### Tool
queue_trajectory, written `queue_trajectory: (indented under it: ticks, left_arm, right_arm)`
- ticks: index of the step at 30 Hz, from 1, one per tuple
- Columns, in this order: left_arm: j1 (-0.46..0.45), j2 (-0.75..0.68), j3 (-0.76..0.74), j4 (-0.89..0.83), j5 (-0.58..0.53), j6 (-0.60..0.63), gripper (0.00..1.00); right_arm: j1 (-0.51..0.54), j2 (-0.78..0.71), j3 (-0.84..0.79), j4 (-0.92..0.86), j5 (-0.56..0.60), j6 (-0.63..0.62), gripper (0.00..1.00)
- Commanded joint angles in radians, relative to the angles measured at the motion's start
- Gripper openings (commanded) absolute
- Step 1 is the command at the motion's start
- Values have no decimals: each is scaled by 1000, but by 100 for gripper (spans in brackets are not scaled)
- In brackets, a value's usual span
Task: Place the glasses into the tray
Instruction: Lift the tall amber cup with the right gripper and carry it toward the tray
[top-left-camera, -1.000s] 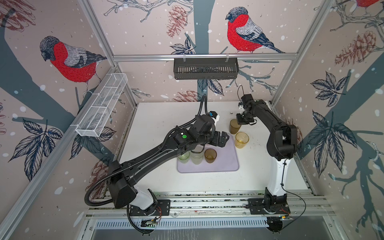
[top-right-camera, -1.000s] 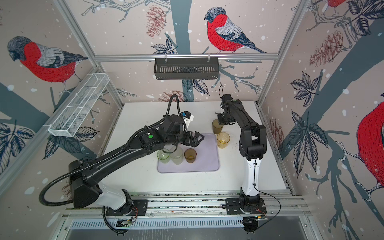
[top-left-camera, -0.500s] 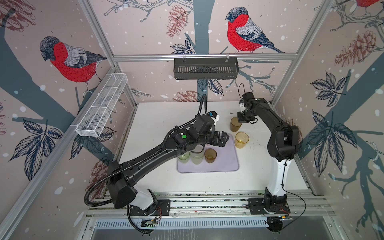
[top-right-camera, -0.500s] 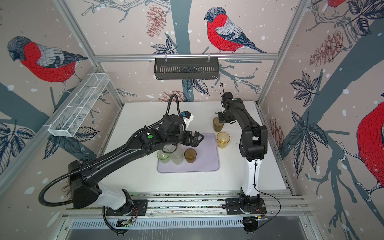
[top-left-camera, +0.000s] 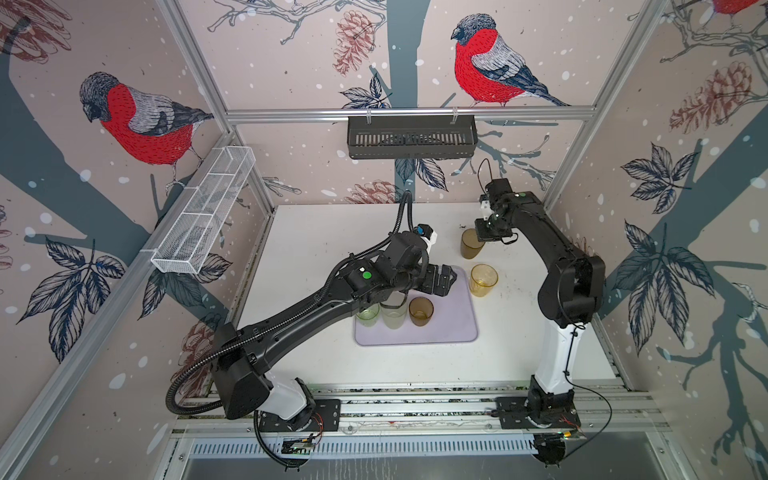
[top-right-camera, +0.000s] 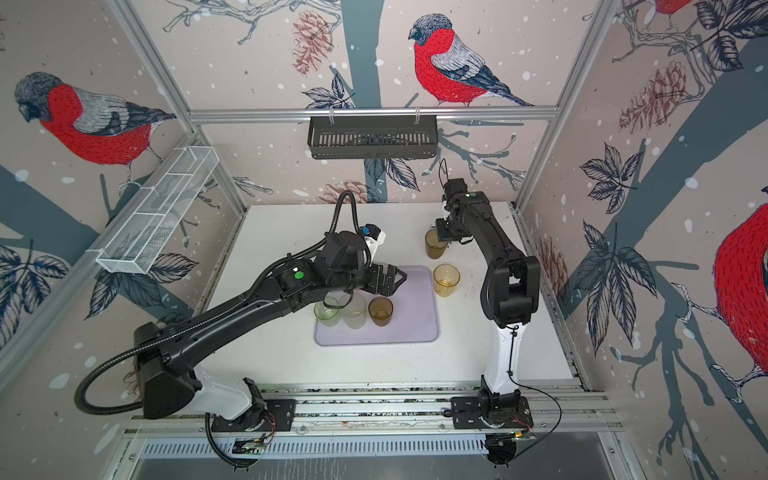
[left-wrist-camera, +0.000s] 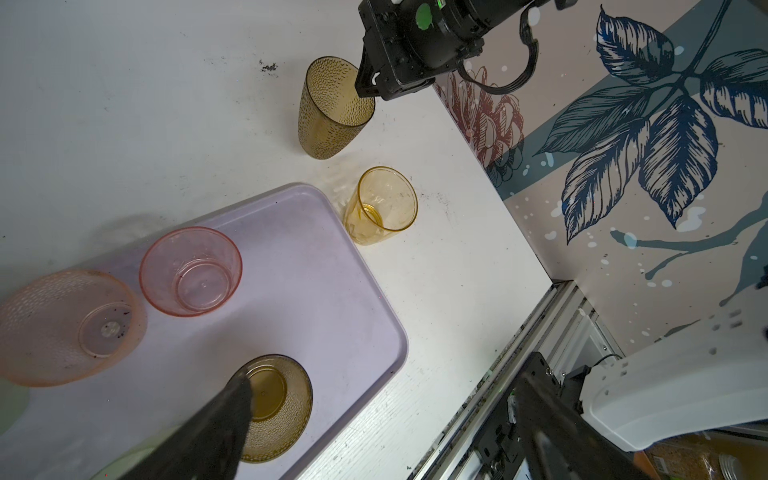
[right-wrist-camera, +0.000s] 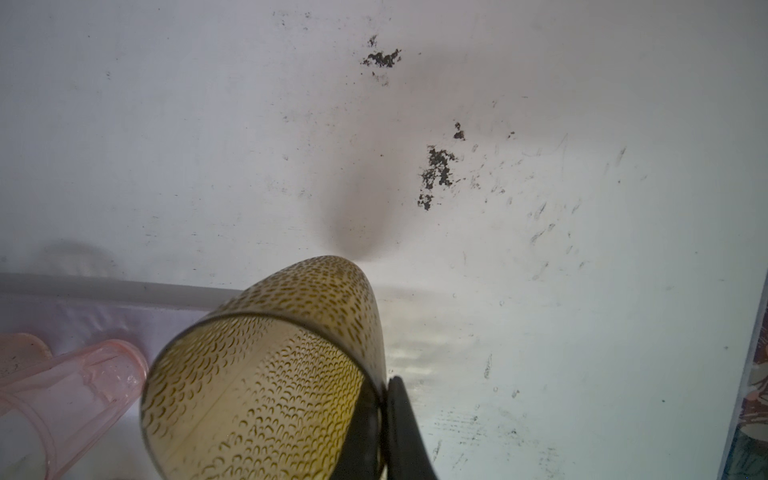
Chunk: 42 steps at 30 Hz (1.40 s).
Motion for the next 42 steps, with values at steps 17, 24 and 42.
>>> queue_trajectory:
  ticks: [17,24,42]
  left_arm:
    - [5,-27,-35,37,-16,-23,98]
    - [5,-31,-39,31,-19,-23,98]
    - [8,-49,-61,30,-29,-28,98]
  right_arm:
    - [83,-112,-102,-17,-50,5,1]
    - [105,-141,-161,5,-65,9,1]
    - [171,-120,-210,29,-69,24,0]
